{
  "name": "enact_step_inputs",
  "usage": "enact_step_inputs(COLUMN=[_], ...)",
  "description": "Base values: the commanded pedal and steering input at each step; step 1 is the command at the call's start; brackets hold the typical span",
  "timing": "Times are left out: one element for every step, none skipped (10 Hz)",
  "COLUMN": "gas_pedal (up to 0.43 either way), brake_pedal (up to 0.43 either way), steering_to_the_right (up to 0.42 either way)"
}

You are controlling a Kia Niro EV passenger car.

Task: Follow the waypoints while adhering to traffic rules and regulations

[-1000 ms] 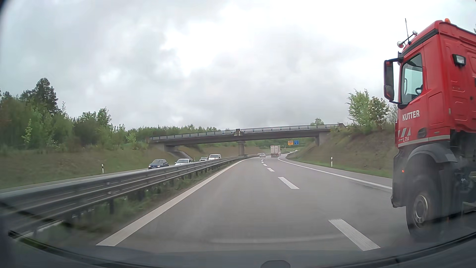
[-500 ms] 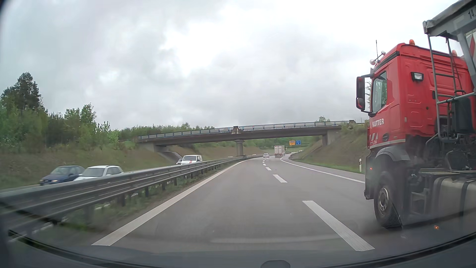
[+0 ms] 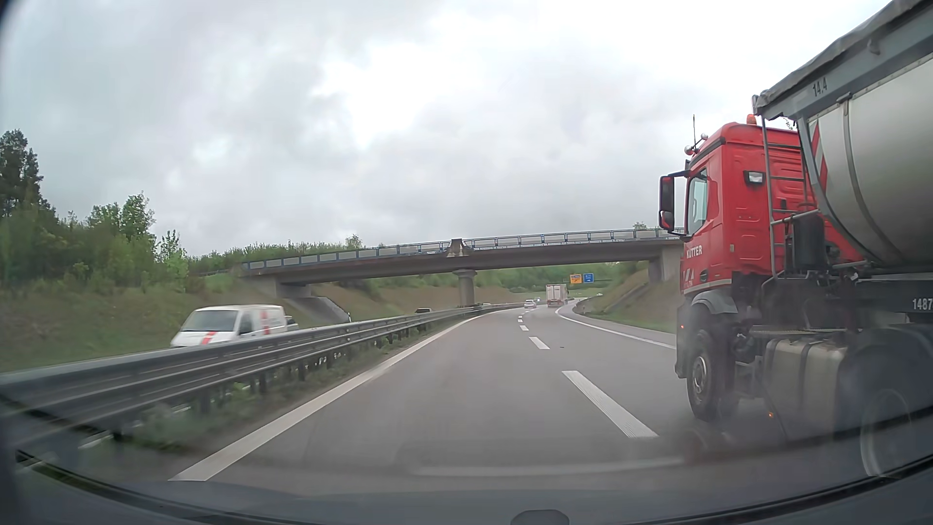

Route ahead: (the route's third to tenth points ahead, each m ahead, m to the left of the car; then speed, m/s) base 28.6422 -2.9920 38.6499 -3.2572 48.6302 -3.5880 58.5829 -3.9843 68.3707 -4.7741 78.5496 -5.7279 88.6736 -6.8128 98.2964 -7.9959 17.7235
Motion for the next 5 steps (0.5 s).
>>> enact_step_inputs(gas_pedal=[0.13, 0.13, 0.13, 0.13, 0.13], brake_pedal=[0.0, 0.0, 0.0, 0.0, 0.0], steering_to_the_right=[-0.003, -0.004, -0.006, -0.007, -0.007])
